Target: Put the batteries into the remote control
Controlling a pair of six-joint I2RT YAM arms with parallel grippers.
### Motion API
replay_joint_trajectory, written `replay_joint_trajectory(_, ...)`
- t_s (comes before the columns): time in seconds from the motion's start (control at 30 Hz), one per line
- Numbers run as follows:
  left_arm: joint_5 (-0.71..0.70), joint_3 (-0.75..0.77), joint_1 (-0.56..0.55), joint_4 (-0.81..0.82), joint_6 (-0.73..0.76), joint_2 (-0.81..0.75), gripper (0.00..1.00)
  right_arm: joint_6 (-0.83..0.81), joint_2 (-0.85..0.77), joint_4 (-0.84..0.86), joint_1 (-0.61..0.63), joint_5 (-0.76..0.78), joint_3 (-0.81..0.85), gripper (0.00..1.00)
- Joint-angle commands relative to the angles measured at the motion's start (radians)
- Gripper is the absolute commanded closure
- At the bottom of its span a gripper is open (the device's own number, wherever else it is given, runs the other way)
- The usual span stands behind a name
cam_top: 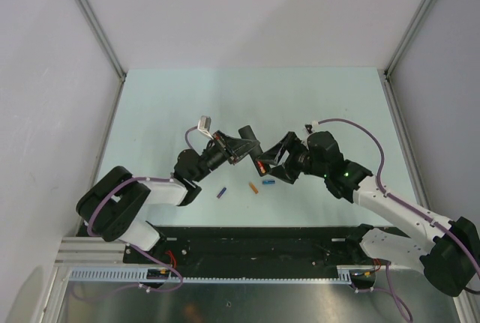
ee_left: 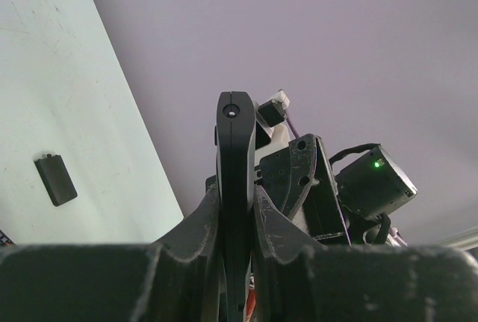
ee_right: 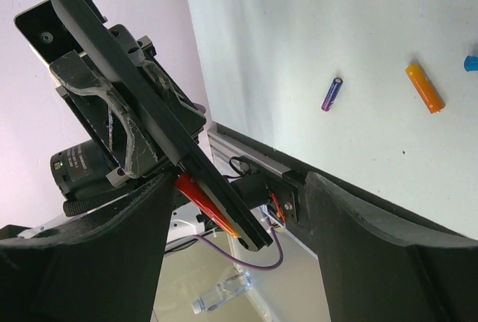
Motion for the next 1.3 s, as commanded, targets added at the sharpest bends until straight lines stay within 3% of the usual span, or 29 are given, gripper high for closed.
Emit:
replay_joint_trajectory(0.0, -0.021, -0.002, -0.005, 0.208, 0.019, -0.043, 1.00, 0.006, 0.004, 0.034, -0.005, -0.004, -0.009, 0.26)
replay_joint_trajectory(0.43, -0.032, -0.002, -0.005, 0.210, 0.017, -0.049, 1.00, 0.008, 0.020, 0.052, -0.002, -0.010, -0.017, 0.28)
replay_joint_trajectory(1.27, -0.069, 0.016, -0.003, 0.210, 0.010, -0.066, 1.00, 0.014, 0.026, 0.073, 0.029, -0.012, -0.038, 0.41)
